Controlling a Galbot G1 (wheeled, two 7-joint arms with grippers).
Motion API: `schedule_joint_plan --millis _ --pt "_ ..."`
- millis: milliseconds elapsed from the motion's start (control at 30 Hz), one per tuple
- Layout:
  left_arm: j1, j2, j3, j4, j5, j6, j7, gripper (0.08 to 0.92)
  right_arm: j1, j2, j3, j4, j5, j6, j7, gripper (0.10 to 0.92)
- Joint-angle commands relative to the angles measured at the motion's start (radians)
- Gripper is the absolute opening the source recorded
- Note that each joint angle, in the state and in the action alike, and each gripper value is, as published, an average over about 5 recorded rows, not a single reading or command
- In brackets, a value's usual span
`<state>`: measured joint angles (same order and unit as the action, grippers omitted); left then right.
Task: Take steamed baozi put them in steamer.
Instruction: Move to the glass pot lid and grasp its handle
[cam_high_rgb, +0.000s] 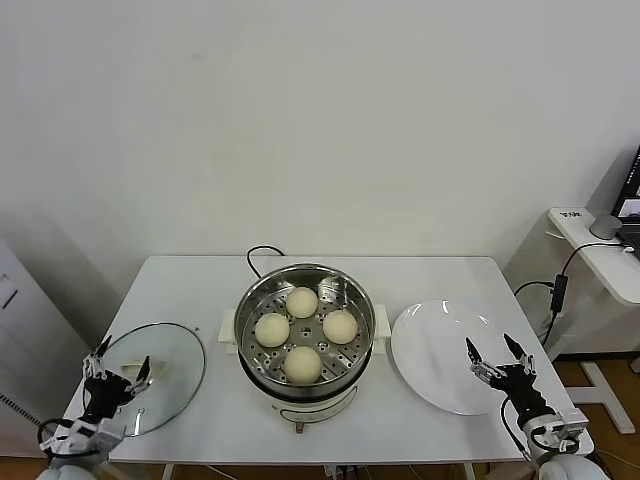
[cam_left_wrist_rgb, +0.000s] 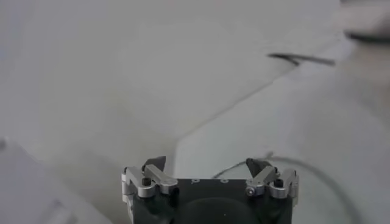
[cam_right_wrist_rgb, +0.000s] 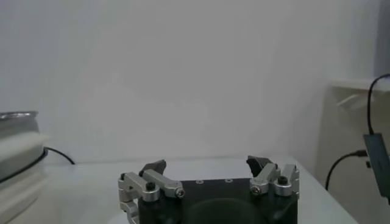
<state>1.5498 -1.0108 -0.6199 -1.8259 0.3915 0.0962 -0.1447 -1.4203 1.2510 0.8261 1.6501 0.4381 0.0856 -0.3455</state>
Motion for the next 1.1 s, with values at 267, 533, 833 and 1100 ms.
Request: schedule_joint_plan --millis 267,533,833,1100 --pt "-0.046 -0.059 -0.121 0.325 0.899 -0.393 -0.172 0.823 -0.018 0.035 0.012 -0.004 -0.028 -0.001 -0.011 0.823" --pt "-0.058 -0.081 -0.13 0.354 0.967 -0.406 -0.214 0.823 -0.018 0.041 0.008 -0.012 -0.031 -0.003 -0.012 0.823" --pt "-0.14 -0.102 -0.124 0.401 0.994 -0.404 -0.237 0.823 -0.025 0.045 0.013 -0.02 -0.031 0.0 -0.019 0.823" --pt "-0.184 -0.113 -0.128 0.419 0.986 -0.388 -0.234 0.823 -0.022 0.044 0.008 -0.032 -0.037 0.001 -0.029 0.823"
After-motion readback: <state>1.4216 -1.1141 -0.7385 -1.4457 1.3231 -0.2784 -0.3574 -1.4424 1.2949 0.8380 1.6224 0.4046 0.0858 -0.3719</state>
